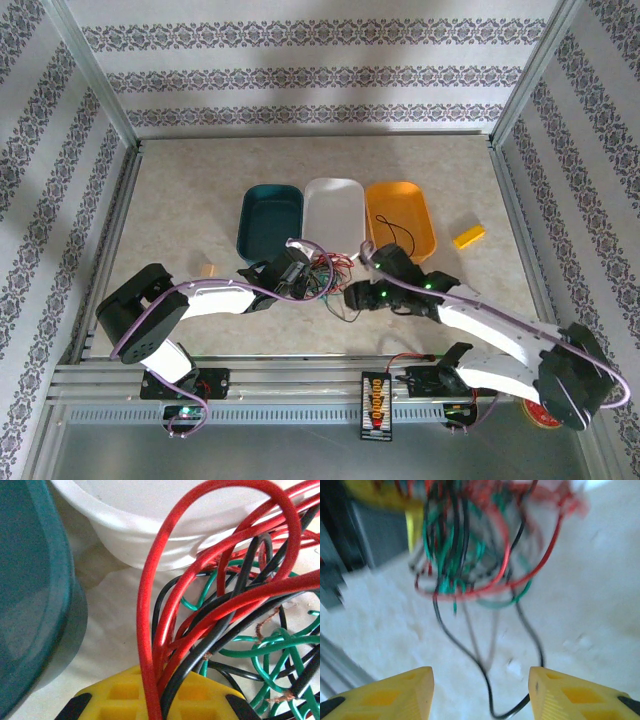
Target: Untangle the cables
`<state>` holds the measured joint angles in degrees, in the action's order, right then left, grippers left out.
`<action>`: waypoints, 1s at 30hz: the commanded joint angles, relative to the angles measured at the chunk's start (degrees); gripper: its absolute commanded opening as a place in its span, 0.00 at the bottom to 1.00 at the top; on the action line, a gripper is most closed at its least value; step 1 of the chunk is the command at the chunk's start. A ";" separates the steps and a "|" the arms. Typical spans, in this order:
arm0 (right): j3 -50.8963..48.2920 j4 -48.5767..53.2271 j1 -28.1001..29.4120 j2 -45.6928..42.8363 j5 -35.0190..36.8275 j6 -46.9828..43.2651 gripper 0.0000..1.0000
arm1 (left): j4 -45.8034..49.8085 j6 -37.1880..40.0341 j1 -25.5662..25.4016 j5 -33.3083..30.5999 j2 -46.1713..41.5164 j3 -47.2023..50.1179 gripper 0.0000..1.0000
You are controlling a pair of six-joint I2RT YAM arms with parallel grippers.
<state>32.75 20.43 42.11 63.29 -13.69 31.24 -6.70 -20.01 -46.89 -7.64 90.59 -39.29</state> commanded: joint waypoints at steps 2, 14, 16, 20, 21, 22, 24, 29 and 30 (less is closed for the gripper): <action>-0.86 0.53 0.50 4.85 -2.92 1.17 0.52 | 0.85 -1.00 -0.48 -2.12 0.08 -1.19 0.00; -1.46 3.87 -2.61 2.66 4.15 -1.37 0.53 | 1.07 -1.26 -0.48 -2.21 -0.14 -1.23 0.00; -1.57 4.52 -2.49 3.33 3.88 -2.49 0.53 | 0.89 -1.26 -0.48 -2.30 -0.28 -1.08 0.00; -1.42 2.76 -1.09 7.11 2.78 -2.58 0.51 | 0.72 -1.17 -0.48 -2.21 -0.51 -0.97 0.00; -1.20 2.52 -0.93 7.99 2.88 -2.77 0.51 | 0.80 -1.13 -0.48 -2.27 -0.51 -0.97 0.00; -0.87 2.31 -1.04 9.18 2.73 -3.45 0.50 | 0.74 -1.17 -0.48 -2.12 -0.58 -0.97 0.00; -0.31 1.43 -1.10 10.98 2.19 -4.34 0.45 | 0.81 -1.26 -0.48 -2.20 -0.58 -0.88 0.00; 1.47 2.40 -1.18 13.06 5.27 -3.64 0.02 | 1.07 -1.47 -0.48 -2.73 -0.59 -0.88 0.00; 1.81 3.39 -1.20 12.40 7.91 -2.80 0.00 | 1.07 -1.52 -0.48 -2.75 -0.56 -0.88 0.00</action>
<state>32.51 23.14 40.53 75.96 -10.31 28.23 -6.68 -20.21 -46.89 -8.14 90.59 -39.40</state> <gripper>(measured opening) 0.036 0.085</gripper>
